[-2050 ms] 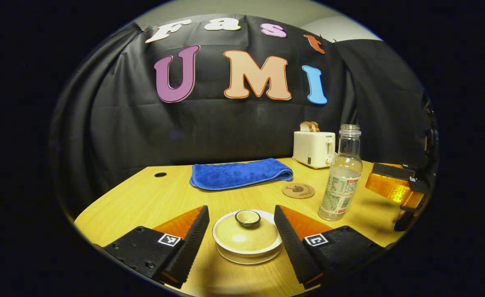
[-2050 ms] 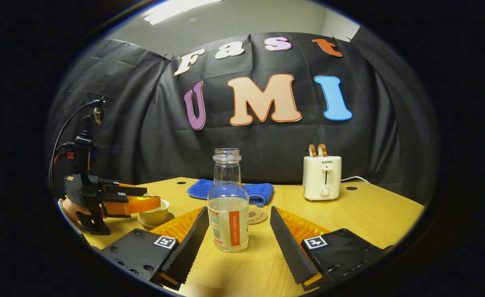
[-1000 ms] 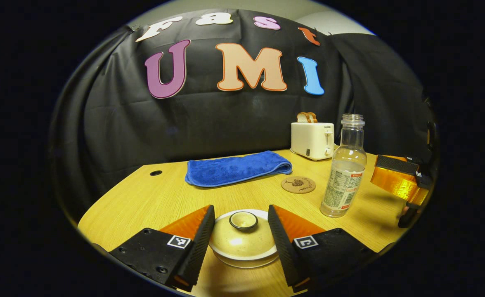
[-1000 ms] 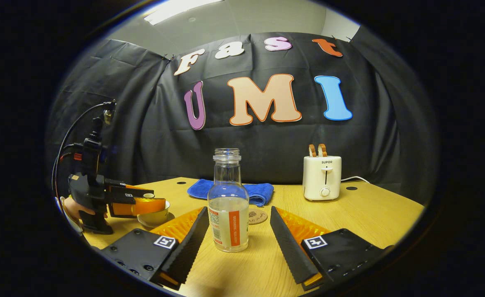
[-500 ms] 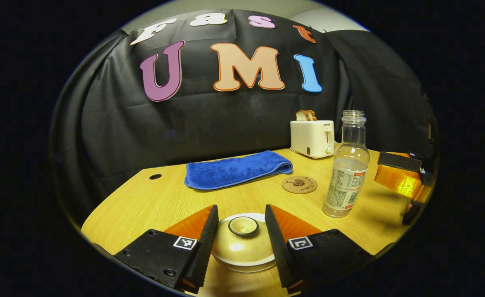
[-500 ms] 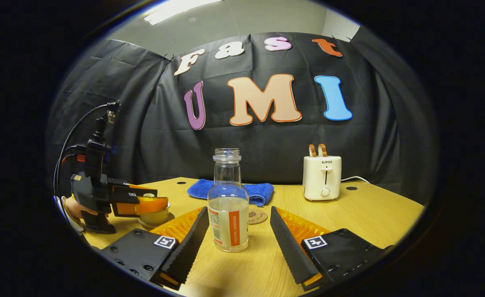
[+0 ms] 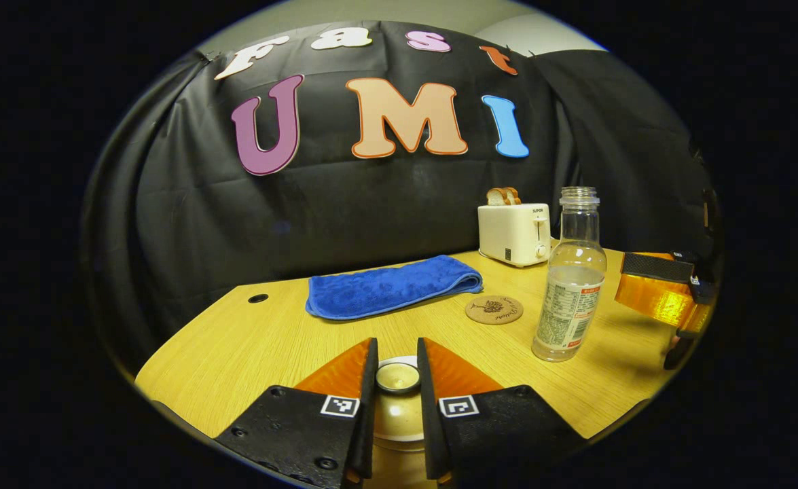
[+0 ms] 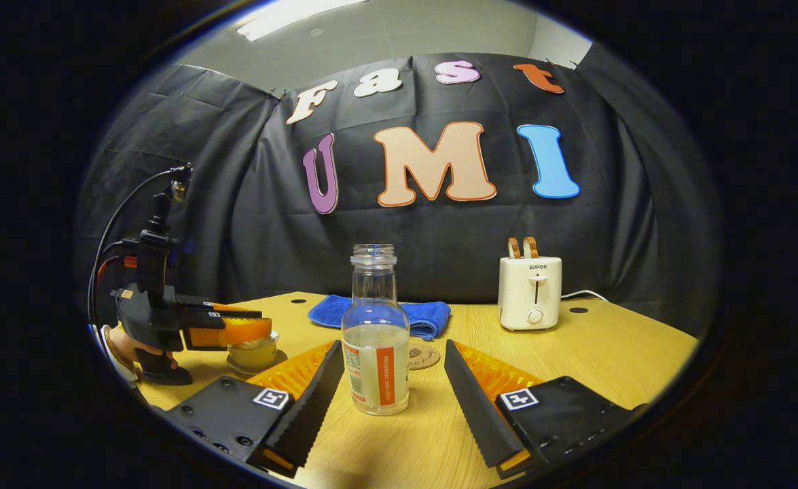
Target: Open the teacup lid with one hand, grasp the water bottle and pour water into the teacup with the other hand; after pouring, place the water bottle on the coaster and then close the teacup lid.
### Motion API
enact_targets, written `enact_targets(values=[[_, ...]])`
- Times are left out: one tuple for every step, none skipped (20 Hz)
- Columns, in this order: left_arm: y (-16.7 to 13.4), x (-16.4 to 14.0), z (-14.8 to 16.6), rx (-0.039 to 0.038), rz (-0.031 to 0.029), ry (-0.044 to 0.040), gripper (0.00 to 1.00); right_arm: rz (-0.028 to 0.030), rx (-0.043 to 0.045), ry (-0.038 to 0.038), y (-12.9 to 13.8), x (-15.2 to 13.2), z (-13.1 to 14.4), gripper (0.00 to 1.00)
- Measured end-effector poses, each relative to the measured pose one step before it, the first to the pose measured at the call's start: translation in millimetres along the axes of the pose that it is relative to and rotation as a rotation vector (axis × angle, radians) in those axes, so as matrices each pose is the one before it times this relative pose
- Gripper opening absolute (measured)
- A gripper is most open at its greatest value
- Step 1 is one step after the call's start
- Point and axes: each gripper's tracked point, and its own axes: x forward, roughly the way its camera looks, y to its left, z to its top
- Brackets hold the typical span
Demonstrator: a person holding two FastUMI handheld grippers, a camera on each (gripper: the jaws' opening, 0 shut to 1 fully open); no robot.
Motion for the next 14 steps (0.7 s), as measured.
enact_targets(values=[[1.88, -1.47, 1.13, -0.00846, 0.003, -0.0127, 0.27, 0.0093, -0.00025, 0.00119, 1.34, -0.19, -0.16, 0.96], [1.37, -1.21, 3.71, -0.00998, 0.0017, -0.01571, 0.27, 0.00655, 0.00073, 0.001, 1.09, 0.66, -0.72, 0.92], [1.24, -1.05, 1.75, -0.01091, 0.00388, -0.01936, 0.27, 0.00329, 0.00037, 0.00196, 0.55, 0.45, -0.01, 0.92], [2.79, -2.38, 2.13, -0.01321, 0.00494, -0.01393, 0.27, 0.0049, 0.00023, 0.00213, 0.88, -0.46, -0.3, 0.92], [2.18, -0.63, -0.16, -0.01464, 0.00477, -0.01173, 0.27, 0.00723, 0.00029, -0.00047, 1.29, 0.45, 0.26, 0.92], [1.96, -0.89, 1.38, -0.01553, 0.00471, -0.01071, 0.27, 0.00432, -0.00009, 0.00224, 0.34, 0.66, -0.64, 0.92], [1.36, -1.73, 2.16, -0.01285, 0.00091, -0.00947, 0.27, 0.00452, 0.00072, -0.00024, 1.1, 0.93, 0.14, 0.92], [0.78, -1.91, 1.57, -0.00417, 0.00272, -0.00844, 0.27, 0.00402, 0.00006, 0.00032, 0.97, 1.16, -0.33, 0.92], [1.43, -0.03, -0.56, 0.00603, 0.00735, -0.00391, 0.27, 0.00648, 0.00027, 0.00133, 1.55, 1.91, 0.3, 0.92], [2.55, -0.87, 0.74, 0.00283, 0.00539, -0.00614, 0.27, 0.00689, 0.00043, 0.00704, 2.04, 2.9, -1.96, 0.95], [4.34, -1.7, 1.69, 0.00053, 0.00688, -0.00638, 0.27, 0.0012, 0.00161, 0.01154, 0.2, 2.91, -1.94, 0.95], [5.12, -2.78, 0.73, 0.00182, 0.00805, -0.00591, 0.27, -0.00059, -0.00031, 0.01138, 0.8, 3.1, -1.64, 0.96], [5.93, -2.85, -0.45, -0.00003, 0.01216, -0.00728, 0.27, -0.00119, -0.00127, 0.01309, 0.57, 4.04, -1.67, 0.95], [7.18, -3.45, 1.81, -0.00322, 0.01359, -0.00958, 0.27, -0.00037, -0.00107, 0.01384, 0.2, 4.09, -2.53, 0.95]])
